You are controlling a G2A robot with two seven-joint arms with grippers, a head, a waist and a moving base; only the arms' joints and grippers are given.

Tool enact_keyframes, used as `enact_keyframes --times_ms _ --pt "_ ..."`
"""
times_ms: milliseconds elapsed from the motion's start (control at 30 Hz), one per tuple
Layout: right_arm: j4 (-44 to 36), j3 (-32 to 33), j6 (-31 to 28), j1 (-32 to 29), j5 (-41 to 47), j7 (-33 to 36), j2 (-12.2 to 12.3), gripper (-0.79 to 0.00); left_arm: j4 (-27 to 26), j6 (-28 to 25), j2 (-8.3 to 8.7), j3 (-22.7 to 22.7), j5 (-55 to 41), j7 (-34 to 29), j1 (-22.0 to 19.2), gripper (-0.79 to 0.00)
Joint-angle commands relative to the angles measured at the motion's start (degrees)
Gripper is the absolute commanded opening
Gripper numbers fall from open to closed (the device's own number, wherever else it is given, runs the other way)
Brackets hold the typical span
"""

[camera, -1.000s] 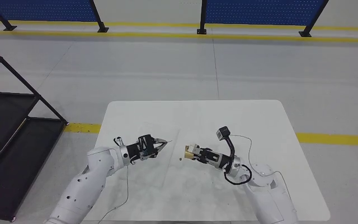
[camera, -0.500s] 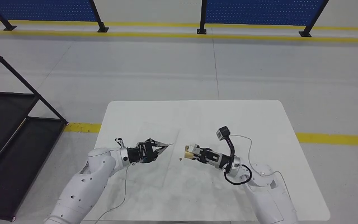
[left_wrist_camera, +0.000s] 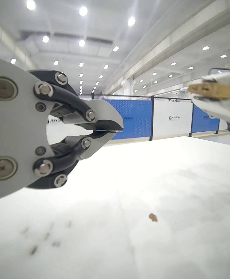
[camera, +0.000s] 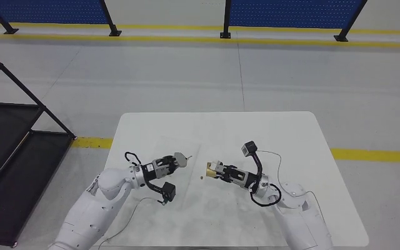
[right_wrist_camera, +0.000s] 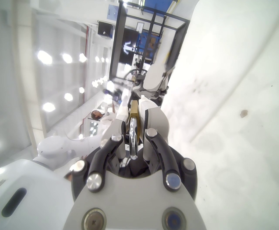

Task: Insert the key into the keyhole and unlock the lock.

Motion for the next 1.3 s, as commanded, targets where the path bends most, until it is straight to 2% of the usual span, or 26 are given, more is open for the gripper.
enact_keyframes --times_ms 0,100,533,667,900,1100,1267 --pt "0.0 0.0 0.0 0.0 0.0 0.0 0.0 -0.785 0.51 4.12 0.13 0.21 1.1 2.82 -0.28 -0.785" --pt "0.0 0.0 0.0 0.0 0.0 0.0 0.0 -0.785 0.88 6.82 0.29 -0.12 1.47 4.37 -0.79 -0.785" --pt "0.0 0.0 0.0 0.0 0.0 0.0 0.0 -0.785 1.1 7.04 0.31 -0.15 1.68 3.95 -0.91 -0.785" --pt "0.0 0.0 0.0 0.0 0.0 0.0 0.0 -0.785 -0.37 9.98 0.85 -0.67 9.04 4.06 -0.97 -0.785" --pt "0.0 0.0 0.0 0.0 0.0 0.0 0.0 -0.785 0.54 15.54 1.87 -1.34 13.29 14.09 -4.08 -0.785" --pt "0.0 0.0 0.0 0.0 0.0 0.0 0.0 -0.785 2.26 18.69 2.43 -1.49 8.68 22.93 -6.9 -0.785" --pt "0.0 0.0 0.0 0.0 0.0 0.0 0.0 -0.785 5.28 19.27 2.5 -0.22 4.93 27.44 -9.9 -0.785"
